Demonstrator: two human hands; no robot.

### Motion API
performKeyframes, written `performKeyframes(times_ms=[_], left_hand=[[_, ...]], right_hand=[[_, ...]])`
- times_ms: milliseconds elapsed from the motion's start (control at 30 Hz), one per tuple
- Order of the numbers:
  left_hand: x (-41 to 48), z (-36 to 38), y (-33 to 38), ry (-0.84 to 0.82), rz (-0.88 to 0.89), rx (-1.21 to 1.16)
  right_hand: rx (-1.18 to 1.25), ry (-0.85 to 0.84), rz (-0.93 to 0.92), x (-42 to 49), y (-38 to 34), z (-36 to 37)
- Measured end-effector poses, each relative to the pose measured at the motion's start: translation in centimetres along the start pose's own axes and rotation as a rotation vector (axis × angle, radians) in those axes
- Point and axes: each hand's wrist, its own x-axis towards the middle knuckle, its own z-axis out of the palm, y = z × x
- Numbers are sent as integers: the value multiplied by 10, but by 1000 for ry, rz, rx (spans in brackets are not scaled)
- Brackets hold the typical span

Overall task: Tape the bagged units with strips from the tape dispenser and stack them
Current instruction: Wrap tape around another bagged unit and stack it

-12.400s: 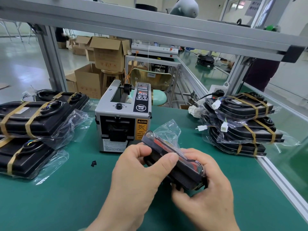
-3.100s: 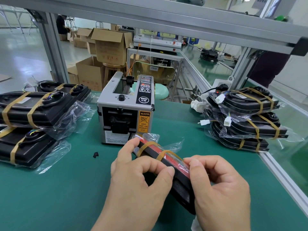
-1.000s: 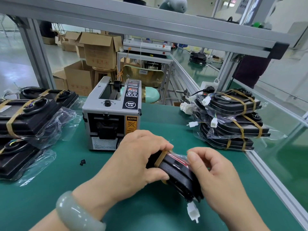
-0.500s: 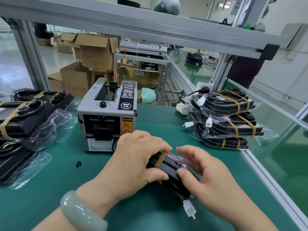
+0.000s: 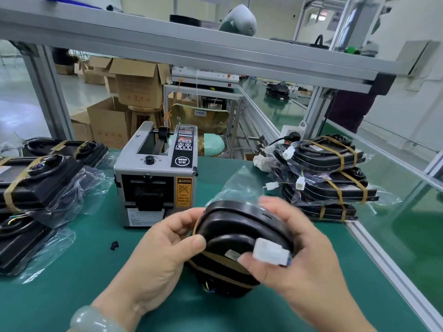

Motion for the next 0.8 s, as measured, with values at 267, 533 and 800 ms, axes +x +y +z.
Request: performKeyframes(times_ms=[267,533,800], left_hand=[[0,-37,27,306,-110,-8],[26,-44,39,724,-278,-27],[43,-40,40,764,-278,-88]], right_hand=[[-540,20,-234,5,1,17],[-468,-59,-174,5,2,21],[-521,-139,-99,2,5,19]])
